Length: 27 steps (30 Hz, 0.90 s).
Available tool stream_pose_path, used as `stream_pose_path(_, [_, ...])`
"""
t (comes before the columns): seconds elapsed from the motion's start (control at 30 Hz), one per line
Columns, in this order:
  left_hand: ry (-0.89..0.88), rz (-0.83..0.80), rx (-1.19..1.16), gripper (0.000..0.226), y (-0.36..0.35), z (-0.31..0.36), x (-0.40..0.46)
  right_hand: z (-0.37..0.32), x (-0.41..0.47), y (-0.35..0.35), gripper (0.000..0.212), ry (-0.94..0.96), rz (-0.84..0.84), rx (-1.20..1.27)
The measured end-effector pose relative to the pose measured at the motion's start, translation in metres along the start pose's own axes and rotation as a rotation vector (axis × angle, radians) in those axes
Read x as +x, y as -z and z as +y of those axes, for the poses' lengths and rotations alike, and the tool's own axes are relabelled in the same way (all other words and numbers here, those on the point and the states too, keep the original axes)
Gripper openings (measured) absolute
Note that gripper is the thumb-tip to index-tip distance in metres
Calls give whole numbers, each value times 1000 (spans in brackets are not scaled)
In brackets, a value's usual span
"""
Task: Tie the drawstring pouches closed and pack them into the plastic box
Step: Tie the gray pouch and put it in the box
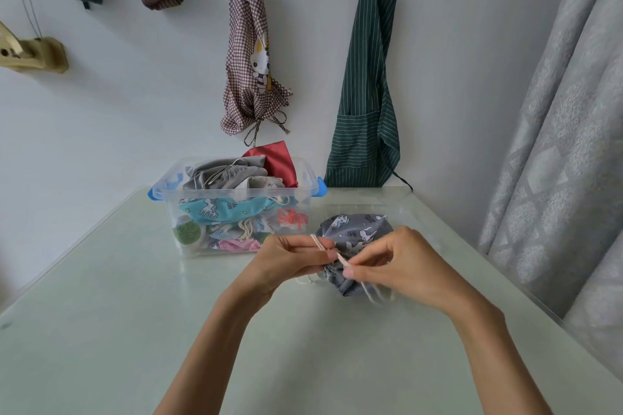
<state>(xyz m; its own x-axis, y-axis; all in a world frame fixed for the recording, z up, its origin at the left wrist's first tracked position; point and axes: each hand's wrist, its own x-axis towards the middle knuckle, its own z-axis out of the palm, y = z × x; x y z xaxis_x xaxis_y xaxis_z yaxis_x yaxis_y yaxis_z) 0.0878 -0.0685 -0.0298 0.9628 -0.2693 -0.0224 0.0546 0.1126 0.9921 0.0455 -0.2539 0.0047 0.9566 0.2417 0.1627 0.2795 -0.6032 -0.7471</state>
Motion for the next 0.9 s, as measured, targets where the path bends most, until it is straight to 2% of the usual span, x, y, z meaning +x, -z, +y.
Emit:
stream_pose_path(0.07, [-18, -15, 26, 23, 1, 2, -2, 0, -2, 3, 12, 5, -88, -23])
stream_pose_path(0.17, [-56, -84, 81, 31, 5, 3, -5, 7, 4, 3, 13, 60, 54, -13])
stream_pose_path(0.33, [-166, -181, 202, 36, 3, 6, -8, 15, 14, -17, 23, 108, -17, 5])
stream_pose_path(0.5, [-291, -74, 260, 29, 3, 6, -7, 15, 14, -26, 8, 99, 154, 163])
stream_pose_path(0.63, [-402, 113, 256, 12, 2, -1, -3, 12, 15, -32, 11, 126, 219, 147])
stream_pose_path(0.73, [-440, 206, 228, 12, 0, -10, 0, 13, 16, -36, 13, 84, 218, 182])
stream_pose_path(0.9, [-462, 232, 228, 10, 0, -18, 6, 15, 20, -37, 11, -26, 129, 362])
